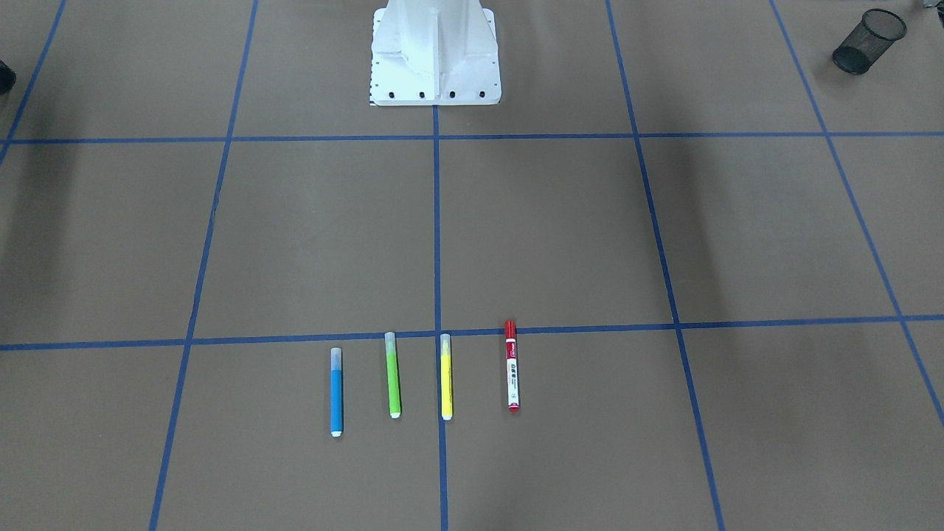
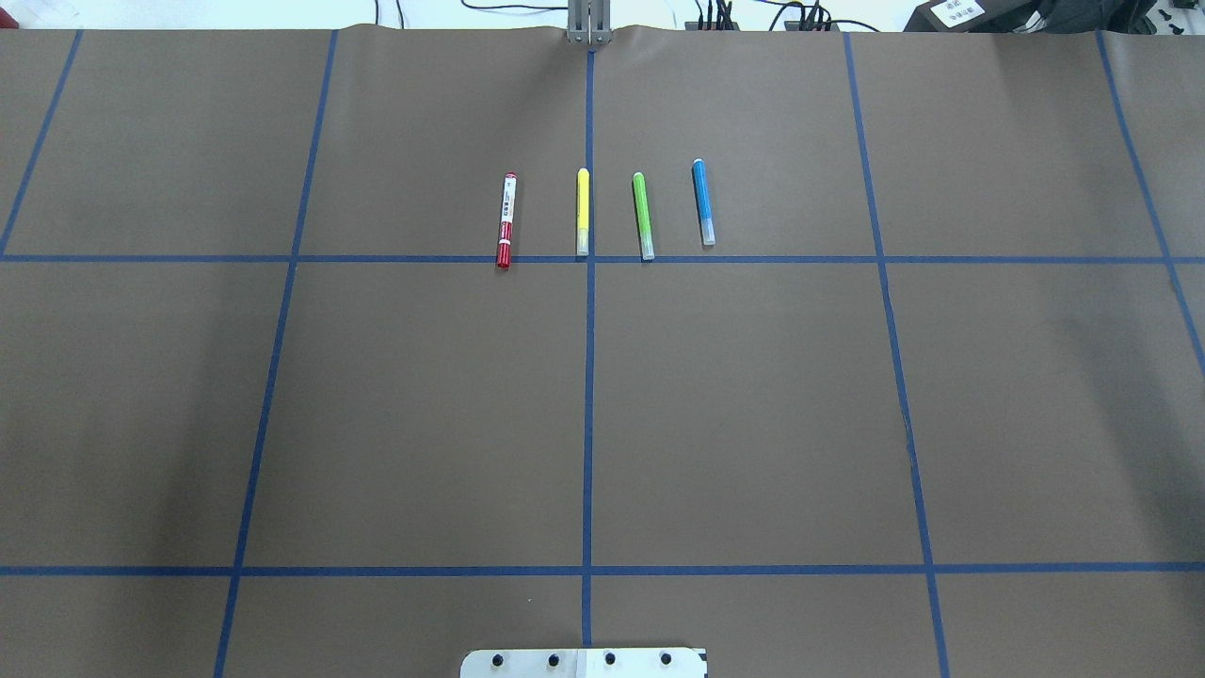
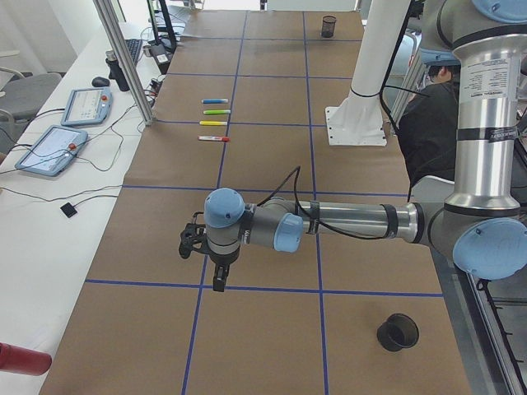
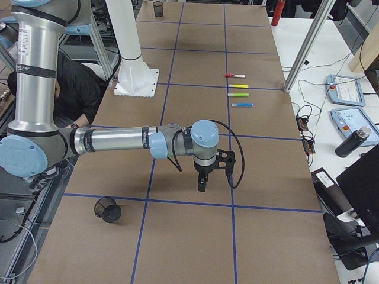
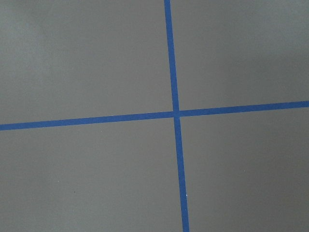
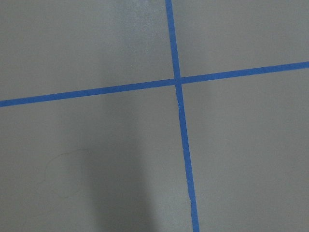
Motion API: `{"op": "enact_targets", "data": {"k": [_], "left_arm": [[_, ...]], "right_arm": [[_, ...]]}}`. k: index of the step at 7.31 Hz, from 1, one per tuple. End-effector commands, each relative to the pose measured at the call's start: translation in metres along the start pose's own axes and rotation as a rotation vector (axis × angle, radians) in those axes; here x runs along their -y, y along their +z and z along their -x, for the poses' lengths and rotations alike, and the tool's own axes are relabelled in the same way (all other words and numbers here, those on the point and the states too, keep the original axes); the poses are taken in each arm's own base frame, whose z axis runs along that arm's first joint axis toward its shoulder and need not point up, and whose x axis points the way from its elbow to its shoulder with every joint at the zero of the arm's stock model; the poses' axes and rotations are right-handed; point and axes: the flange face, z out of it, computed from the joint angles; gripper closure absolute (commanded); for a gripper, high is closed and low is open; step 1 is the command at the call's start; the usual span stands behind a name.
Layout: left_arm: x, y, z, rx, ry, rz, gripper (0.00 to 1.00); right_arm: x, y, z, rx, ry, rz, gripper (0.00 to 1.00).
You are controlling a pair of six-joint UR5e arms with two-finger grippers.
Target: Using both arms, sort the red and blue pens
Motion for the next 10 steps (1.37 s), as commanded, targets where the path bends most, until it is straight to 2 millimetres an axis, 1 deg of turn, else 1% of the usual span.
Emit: {"op": "enact_targets", "data": {"k": [1,2,3,4,5,6,7,8,9,10], "left_arm": [[0.003,-0.003,-0.004,-0.007,0.008,-0.007,0.00],[0.007,-0.006,-0.008,-0.012,0.015,-0.014,0.00],[0.011,-0.008,-0.011,-0.012,0.020,-0.023,0.00],[0.023,-0.011,-0.021,-0.013,0.029,-0.030,0.00],[0.041,-0.015,-0.039,-0.018,0.066,-0.043,0.00],[0.076,-0.029,-0.066,-0.023,0.113,-0.078,0.00],[0.097,-0.032,-0.086,-0.033,0.145,-0.087,0.00],[0.100,-0.027,-0.098,-0.041,0.166,-0.079,0.00],[0.108,-0.028,-0.107,-0.043,0.157,-0.082,0.00],[0.121,-0.014,-0.137,-0.054,0.149,-0.052,0.00]], "right_arm": [[0.003,-0.001,0.002,-0.004,-0.002,-0.004,0.00],[0.005,-0.002,0.003,-0.008,-0.006,-0.010,0.00],[0.007,-0.007,0.009,-0.002,-0.013,-0.022,0.00],[0.013,-0.010,0.016,-0.001,-0.020,-0.027,0.00],[0.024,-0.006,0.034,0.001,-0.053,-0.022,0.00],[0.047,-0.019,0.060,0.014,-0.098,-0.054,0.00],[0.053,-0.016,0.083,0.032,-0.139,-0.047,0.00],[0.054,-0.008,0.096,0.031,-0.164,-0.034,0.00],[0.059,-0.006,0.107,0.030,-0.180,-0.032,0.00],[0.071,0.001,0.126,0.030,-0.209,-0.024,0.00]]}}
